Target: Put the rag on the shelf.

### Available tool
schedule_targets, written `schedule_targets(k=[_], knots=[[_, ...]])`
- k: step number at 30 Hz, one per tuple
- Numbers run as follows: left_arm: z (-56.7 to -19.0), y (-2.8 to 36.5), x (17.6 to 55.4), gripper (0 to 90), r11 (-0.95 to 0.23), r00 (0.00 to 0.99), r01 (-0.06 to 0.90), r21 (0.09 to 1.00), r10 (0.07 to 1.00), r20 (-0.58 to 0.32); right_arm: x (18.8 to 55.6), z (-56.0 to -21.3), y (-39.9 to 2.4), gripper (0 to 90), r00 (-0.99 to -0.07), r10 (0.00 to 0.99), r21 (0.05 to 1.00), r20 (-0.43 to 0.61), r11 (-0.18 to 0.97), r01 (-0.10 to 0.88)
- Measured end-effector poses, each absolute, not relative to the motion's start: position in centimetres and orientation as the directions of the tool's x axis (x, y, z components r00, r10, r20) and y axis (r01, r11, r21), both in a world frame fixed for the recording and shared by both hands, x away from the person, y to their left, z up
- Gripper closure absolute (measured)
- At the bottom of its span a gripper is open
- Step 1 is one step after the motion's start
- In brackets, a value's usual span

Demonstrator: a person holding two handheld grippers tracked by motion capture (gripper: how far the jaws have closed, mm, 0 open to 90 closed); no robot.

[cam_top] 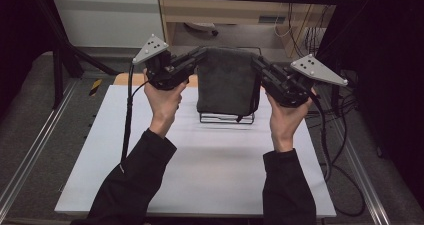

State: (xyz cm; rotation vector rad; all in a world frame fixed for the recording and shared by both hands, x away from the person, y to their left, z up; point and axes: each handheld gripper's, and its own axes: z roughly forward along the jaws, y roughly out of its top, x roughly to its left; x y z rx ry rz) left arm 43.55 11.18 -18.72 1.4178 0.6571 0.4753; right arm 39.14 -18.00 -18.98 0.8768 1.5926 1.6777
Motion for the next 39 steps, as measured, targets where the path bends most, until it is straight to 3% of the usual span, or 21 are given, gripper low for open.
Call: schedule_targets(k=[39], knots=[[-12.8,9.9,47.6,80.3,0.13,0.706,0.016,0.991,0.7,-0.103,44.1,-13.1,-18.3,80.2,-0.516,0.857,0.995,0.014,-0.065,-0.081]])
